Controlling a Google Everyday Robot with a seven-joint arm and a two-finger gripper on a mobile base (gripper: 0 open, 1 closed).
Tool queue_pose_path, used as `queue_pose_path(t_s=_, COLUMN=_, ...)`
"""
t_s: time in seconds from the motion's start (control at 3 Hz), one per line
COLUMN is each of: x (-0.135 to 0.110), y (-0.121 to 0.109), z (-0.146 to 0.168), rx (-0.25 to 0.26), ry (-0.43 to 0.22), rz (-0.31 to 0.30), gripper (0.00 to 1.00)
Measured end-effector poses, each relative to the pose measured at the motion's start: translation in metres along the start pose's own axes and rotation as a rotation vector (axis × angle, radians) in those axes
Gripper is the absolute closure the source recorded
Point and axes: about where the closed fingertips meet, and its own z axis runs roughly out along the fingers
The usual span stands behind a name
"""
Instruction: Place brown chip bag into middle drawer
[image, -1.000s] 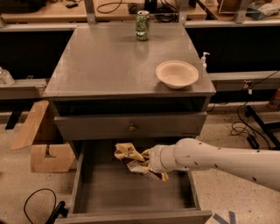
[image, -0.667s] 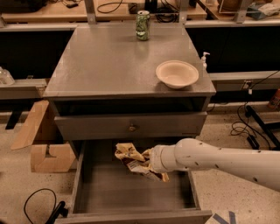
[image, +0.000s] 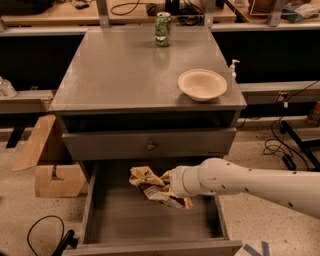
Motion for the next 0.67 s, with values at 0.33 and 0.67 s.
queue_pose_path(t_s=0.33, x=-0.0008, y=0.0006, z=0.0009, rx=-0.002, ry=-0.001, rz=-0.001, gripper=0.12)
queue_pose_path(t_s=0.67, x=-0.0014, y=0.0012, z=0.0016, rx=-0.004, ry=-0.002, rz=-0.001, gripper=0.0)
